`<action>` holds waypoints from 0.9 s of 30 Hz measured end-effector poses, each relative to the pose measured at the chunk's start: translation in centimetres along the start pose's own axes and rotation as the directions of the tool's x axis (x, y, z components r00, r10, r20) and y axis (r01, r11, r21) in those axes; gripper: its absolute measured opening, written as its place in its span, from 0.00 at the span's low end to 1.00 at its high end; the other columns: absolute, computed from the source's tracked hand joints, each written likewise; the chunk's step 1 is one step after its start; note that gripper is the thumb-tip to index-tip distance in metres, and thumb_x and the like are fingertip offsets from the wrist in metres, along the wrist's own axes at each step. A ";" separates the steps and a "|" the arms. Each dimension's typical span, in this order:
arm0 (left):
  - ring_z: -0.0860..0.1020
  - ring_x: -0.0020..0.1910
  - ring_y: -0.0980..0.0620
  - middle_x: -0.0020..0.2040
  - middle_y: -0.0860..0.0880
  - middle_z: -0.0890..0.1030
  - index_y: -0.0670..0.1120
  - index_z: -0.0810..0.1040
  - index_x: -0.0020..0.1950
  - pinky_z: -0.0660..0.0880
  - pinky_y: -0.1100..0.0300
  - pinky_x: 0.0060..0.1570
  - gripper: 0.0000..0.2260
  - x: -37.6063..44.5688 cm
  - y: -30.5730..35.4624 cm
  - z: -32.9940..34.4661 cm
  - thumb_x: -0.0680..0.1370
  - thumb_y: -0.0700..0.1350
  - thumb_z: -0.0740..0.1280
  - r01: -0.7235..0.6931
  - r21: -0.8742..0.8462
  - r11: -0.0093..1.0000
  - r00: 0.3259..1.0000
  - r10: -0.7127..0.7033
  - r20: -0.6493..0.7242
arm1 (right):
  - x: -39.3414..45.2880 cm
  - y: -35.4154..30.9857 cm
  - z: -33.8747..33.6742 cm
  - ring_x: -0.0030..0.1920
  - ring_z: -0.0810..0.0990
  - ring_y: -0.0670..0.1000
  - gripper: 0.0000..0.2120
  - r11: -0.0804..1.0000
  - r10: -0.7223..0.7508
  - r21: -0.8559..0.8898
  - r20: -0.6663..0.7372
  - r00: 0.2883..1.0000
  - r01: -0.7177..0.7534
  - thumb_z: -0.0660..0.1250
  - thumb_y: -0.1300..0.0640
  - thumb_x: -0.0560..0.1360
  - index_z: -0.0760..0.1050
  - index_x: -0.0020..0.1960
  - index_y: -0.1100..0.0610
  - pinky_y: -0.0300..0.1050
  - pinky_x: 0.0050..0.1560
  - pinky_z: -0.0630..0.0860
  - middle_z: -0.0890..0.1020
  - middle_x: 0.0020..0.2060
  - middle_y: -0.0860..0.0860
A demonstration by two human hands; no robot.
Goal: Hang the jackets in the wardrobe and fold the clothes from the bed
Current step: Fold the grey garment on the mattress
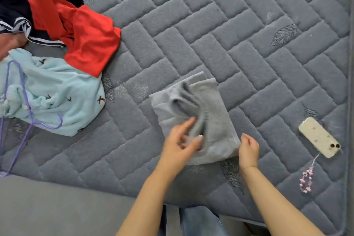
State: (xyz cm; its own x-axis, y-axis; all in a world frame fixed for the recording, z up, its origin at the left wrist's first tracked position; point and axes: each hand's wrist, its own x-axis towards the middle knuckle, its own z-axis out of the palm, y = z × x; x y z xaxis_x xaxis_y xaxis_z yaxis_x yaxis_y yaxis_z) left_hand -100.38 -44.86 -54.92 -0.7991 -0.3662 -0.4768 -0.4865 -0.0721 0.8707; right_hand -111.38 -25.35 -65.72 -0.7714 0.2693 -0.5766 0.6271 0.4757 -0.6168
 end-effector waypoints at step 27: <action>0.60 0.74 0.50 0.74 0.52 0.64 0.56 0.67 0.72 0.52 0.46 0.72 0.26 16.7 -3.7 0.3 0.76 0.54 0.69 -0.011 0.845 0.535 0.994 0.098 -0.049 | -2.8 2.6 1.1 0.57 0.77 0.48 0.20 0.683 0.411 0.503 0.335 0.848 -0.530 0.70 0.46 0.75 0.71 0.63 0.51 0.49 0.55 0.75 0.79 0.57 0.48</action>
State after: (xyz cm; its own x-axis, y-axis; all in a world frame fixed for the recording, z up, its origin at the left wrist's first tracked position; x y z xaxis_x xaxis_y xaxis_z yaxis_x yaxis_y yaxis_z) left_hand -111.99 -50.44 -66.11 -0.8248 -0.4162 -0.3827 -0.5495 0.7493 0.3695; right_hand -107.53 -25.82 -66.30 -0.3601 0.1434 -0.9218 0.8912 -0.2393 -0.3854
